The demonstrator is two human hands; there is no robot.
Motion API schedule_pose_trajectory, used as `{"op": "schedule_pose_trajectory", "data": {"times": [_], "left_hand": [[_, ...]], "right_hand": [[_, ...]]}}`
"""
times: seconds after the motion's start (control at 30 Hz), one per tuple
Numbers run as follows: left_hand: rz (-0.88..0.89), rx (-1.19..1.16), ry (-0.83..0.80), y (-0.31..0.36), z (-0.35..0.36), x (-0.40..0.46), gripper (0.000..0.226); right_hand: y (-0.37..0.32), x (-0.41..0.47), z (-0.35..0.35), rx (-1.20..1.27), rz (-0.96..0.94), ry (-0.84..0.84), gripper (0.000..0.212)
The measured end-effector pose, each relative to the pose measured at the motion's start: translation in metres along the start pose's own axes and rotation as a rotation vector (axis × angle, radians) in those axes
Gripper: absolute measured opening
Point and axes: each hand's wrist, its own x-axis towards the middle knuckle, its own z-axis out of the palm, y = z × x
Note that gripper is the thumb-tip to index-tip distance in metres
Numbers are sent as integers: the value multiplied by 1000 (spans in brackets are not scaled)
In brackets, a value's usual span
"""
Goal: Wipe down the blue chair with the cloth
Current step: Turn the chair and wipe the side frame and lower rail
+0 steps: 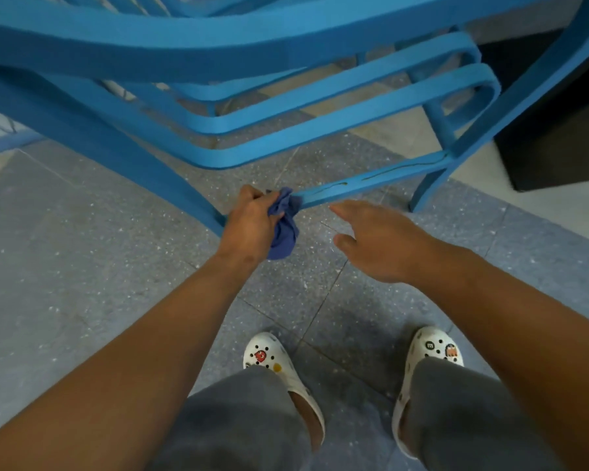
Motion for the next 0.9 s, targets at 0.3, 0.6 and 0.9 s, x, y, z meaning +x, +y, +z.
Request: {"op": "schedule_pose_trajectory", "data": {"times": [0.3,0.6,0.9], "left_hand": [[-24,-90,-41,8,25,12,26],[61,92,-51,10,22,5,16],[-76,-107,5,12,24,11,29]], "right_hand": [[-3,-21,-45,120,-469,674,25],[-23,-45,-88,78,-700,1214,18],[-14,-25,-90,-123,-561,1212,31]]}}
